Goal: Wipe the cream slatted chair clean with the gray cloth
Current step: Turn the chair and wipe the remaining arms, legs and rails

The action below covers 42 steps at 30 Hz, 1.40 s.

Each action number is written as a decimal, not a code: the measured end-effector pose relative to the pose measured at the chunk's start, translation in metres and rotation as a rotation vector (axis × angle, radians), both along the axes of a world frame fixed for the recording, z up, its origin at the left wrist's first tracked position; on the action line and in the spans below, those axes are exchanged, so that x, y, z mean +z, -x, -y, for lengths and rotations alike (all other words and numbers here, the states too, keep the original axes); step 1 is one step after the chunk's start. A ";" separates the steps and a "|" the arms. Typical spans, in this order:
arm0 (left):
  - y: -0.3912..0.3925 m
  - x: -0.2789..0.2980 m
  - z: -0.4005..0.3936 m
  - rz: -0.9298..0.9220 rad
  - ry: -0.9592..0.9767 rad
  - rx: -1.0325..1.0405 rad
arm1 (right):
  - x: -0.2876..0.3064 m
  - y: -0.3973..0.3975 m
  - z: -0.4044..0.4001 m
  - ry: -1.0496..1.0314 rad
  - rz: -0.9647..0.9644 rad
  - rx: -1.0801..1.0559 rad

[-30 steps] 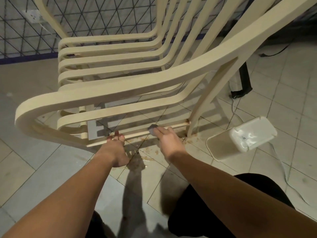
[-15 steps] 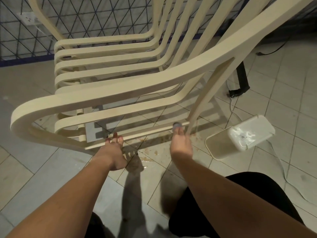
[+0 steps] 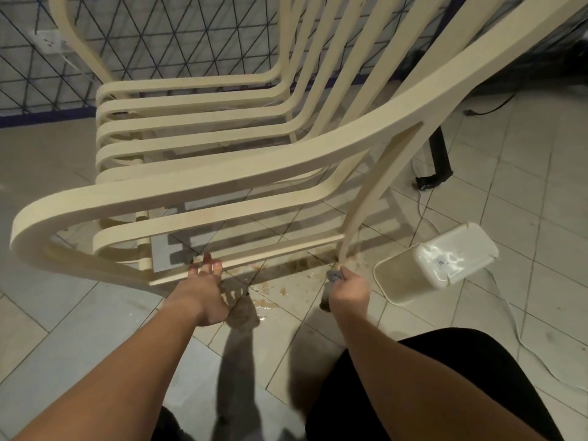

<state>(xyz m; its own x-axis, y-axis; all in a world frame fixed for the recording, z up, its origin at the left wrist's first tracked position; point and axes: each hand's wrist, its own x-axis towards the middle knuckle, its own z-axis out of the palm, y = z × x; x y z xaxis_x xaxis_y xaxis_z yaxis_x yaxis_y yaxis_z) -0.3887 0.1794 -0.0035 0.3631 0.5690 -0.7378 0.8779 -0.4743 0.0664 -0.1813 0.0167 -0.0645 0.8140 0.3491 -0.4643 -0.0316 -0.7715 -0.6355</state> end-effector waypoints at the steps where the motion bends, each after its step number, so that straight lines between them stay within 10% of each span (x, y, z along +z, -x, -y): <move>1: 0.000 -0.001 0.000 0.001 -0.003 0.001 | 0.004 0.005 0.000 -0.093 -0.140 -0.217; 8: 0.003 -0.001 0.002 0.049 -0.013 0.022 | 0.050 -0.010 -0.061 -0.722 -0.797 -0.713; 14: 0.007 -0.011 0.003 0.082 -0.025 0.050 | 0.082 -0.023 -0.084 -0.546 -0.702 -0.900; 24: 0.011 -0.013 0.001 0.056 -0.041 0.002 | 0.141 -0.015 -0.086 -0.911 -0.864 -1.180; 42: 0.007 0.005 0.006 0.058 -0.006 0.001 | 0.219 -0.013 -0.078 -1.291 -0.784 -1.034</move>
<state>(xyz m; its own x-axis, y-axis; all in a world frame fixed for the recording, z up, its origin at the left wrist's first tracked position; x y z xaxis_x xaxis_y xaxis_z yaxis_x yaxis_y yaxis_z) -0.3961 0.1737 0.0013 0.4050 0.5733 -0.7123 0.8730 -0.4741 0.1148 -0.1678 0.0943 0.1545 0.6633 0.3134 -0.6795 -0.6707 0.6518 -0.3541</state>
